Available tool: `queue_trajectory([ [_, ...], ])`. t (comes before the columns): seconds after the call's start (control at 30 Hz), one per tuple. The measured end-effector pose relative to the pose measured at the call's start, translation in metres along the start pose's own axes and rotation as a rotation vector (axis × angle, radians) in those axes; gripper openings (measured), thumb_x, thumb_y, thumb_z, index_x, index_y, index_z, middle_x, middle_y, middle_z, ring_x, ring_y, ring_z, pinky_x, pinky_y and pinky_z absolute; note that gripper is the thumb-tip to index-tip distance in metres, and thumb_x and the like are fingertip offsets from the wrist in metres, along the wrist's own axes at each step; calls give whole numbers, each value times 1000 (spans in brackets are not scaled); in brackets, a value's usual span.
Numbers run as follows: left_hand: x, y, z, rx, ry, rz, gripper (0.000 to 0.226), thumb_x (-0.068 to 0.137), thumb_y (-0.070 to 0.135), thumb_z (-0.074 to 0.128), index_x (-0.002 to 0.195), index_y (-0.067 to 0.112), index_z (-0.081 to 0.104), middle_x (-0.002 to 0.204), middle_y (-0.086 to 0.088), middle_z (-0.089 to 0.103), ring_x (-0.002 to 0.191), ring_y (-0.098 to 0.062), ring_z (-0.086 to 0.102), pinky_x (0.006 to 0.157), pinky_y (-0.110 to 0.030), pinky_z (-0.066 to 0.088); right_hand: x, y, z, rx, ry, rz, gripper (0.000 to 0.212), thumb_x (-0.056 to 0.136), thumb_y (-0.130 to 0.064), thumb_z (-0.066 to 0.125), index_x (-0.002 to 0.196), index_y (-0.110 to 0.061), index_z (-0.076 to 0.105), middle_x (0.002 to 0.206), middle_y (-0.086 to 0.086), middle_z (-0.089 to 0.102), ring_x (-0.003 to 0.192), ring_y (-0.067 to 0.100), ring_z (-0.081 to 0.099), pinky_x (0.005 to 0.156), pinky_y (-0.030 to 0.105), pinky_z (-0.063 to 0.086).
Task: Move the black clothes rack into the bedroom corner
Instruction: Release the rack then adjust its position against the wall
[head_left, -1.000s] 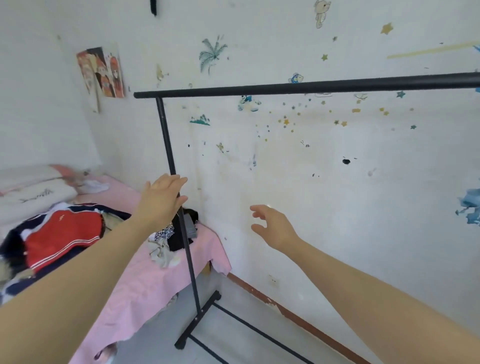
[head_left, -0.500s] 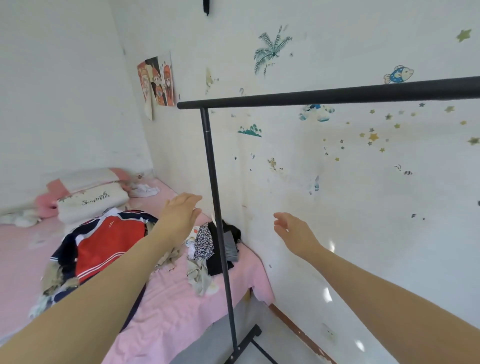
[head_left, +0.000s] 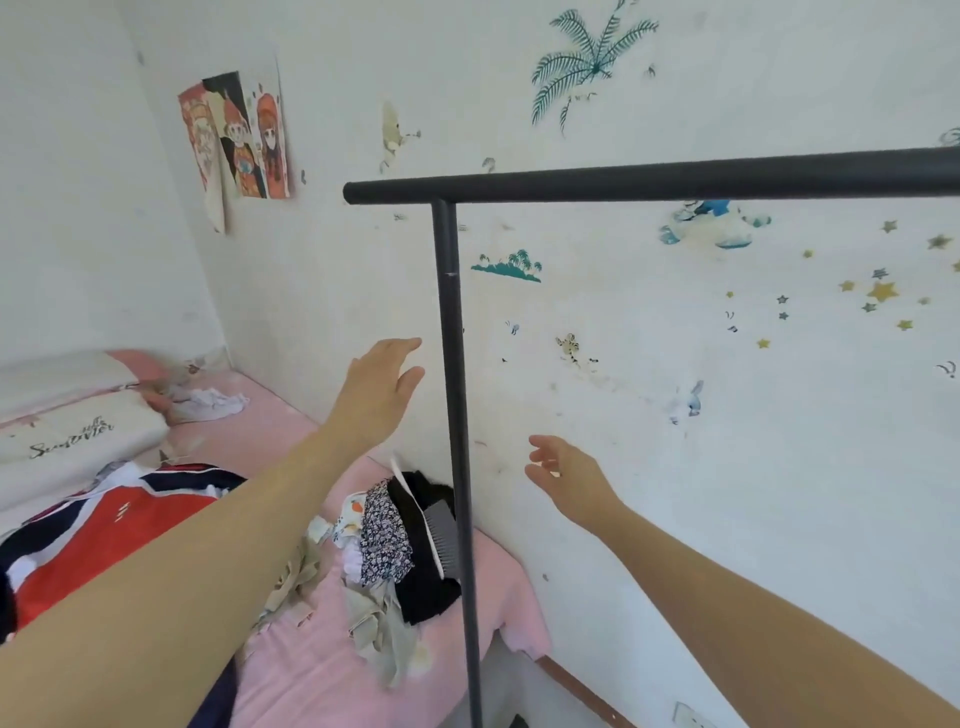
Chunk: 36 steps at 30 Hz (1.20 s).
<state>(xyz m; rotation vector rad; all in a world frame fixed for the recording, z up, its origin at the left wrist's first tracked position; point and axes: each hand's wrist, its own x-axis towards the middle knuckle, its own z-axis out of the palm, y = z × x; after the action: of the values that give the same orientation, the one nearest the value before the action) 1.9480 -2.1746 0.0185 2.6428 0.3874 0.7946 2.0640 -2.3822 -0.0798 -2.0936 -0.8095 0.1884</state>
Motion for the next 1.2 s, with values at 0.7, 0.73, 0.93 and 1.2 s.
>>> queue_trajectory([
  [0.7, 110, -4, -5, -739, -245, 208, 26, 83, -3, 59, 108, 3, 57, 98, -6, 71, 88, -9, 67, 74, -20, 54, 83, -15, 61, 163, -55, 22, 27, 81, -5, 70, 107, -8, 69, 100, 5, 71, 87, 15, 66, 84, 18, 51],
  [0.73, 112, -3, -4, -745, -249, 205, 27, 82, -4, 59, 108, 3, 57, 98, -7, 71, 87, -9, 67, 74, -19, 53, 86, -14, 61, 179, -44, 36, 27, 81, -5, 69, 107, -8, 69, 103, 6, 72, 88, 16, 66, 85, 21, 52],
  [0.93, 134, 6, 9, -741, -270, 216, 26, 81, -5, 61, 104, 7, 58, 95, -8, 71, 84, -9, 67, 71, -17, 52, 99, 3, 59, 231, 39, 8, 29, 83, 1, 63, 108, -13, 70, 97, -2, 70, 87, 15, 68, 79, 11, 50],
  [1.2, 170, 23, 36, -722, -261, 165, 30, 80, -5, 62, 107, 7, 59, 94, -5, 71, 84, -11, 68, 75, -22, 55, 128, 23, 43, 278, 118, 9, 29, 86, 5, 57, 110, -8, 67, 98, -1, 67, 86, 16, 65, 78, 13, 50],
])
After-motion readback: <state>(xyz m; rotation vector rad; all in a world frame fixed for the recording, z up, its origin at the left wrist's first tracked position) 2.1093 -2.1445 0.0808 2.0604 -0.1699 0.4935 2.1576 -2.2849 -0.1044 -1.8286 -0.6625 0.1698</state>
